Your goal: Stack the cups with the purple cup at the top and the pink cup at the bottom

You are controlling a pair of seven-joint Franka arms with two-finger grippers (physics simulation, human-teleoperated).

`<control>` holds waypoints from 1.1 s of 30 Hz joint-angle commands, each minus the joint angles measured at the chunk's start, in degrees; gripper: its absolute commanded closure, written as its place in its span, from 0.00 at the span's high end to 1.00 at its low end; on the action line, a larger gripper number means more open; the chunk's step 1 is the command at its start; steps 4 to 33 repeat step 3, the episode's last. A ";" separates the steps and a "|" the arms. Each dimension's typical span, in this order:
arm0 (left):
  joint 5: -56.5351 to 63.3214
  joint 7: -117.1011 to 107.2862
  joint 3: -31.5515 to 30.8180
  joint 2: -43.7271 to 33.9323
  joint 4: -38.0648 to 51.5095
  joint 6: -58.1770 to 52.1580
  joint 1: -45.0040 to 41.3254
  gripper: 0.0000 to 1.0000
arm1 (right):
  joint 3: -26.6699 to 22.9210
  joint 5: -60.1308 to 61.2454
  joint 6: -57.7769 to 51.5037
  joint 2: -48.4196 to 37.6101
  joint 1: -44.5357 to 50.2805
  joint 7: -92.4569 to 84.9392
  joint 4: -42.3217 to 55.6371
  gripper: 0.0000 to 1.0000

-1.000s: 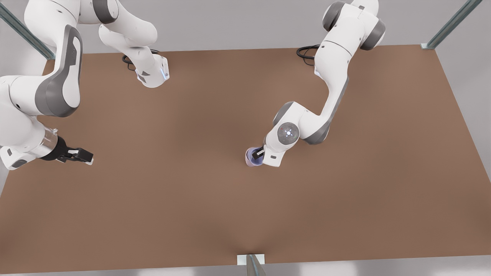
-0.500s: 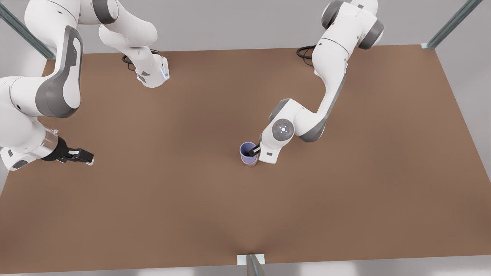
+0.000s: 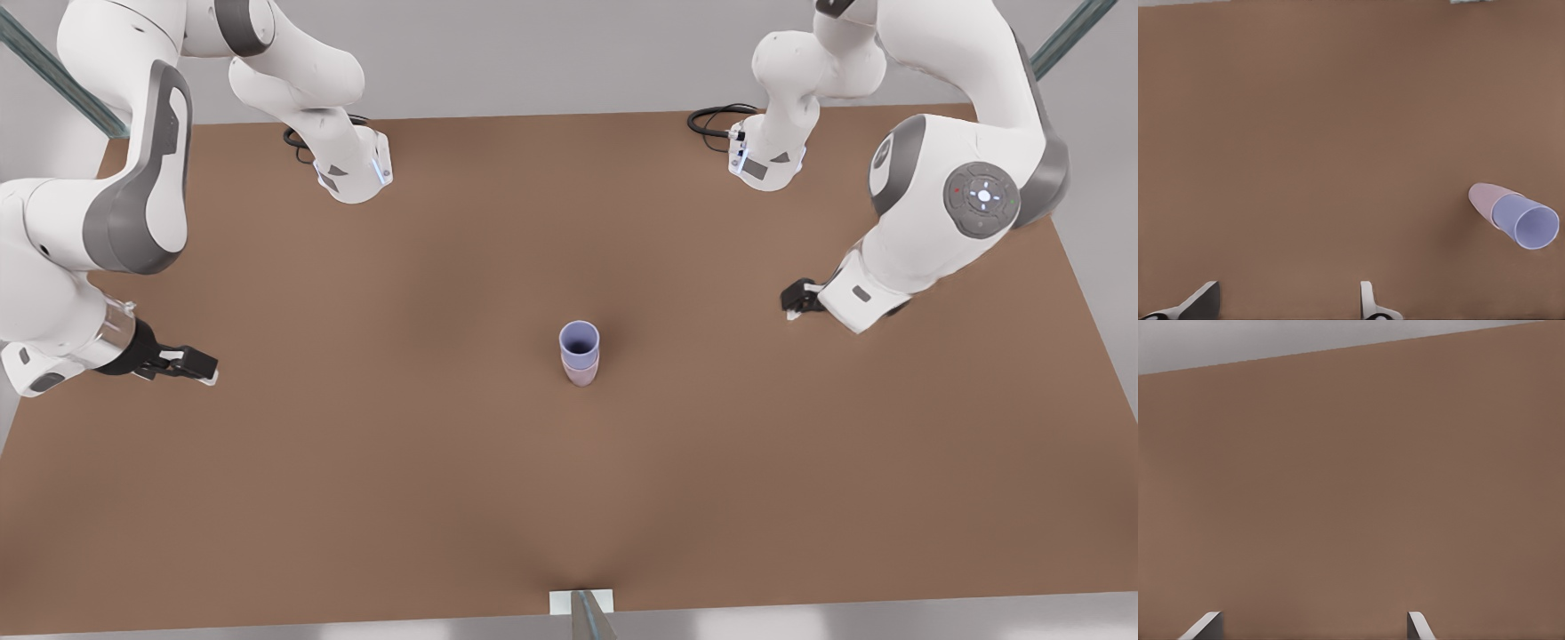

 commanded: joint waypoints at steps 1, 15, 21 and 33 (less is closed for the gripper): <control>4.69 0.01 -0.33 -0.23 -0.17 0.00 0.46 1.00 | 0.01 0.00 0.00 0.00 0.00 -0.02 0.00 1.00; 6.01 0.09 -1.29 -2.17 -2.45 0.35 0.99 1.00 | 0.01 0.00 0.00 0.00 0.00 -0.02 0.00 1.00; 6.01 0.09 -1.29 -2.17 -2.45 0.35 0.99 1.00 | 0.01 0.00 0.00 0.00 0.00 -0.02 0.00 1.00; 6.01 0.09 -1.29 -2.17 -2.45 0.35 0.99 1.00 | 0.01 0.00 0.00 0.00 0.00 -0.02 0.00 1.00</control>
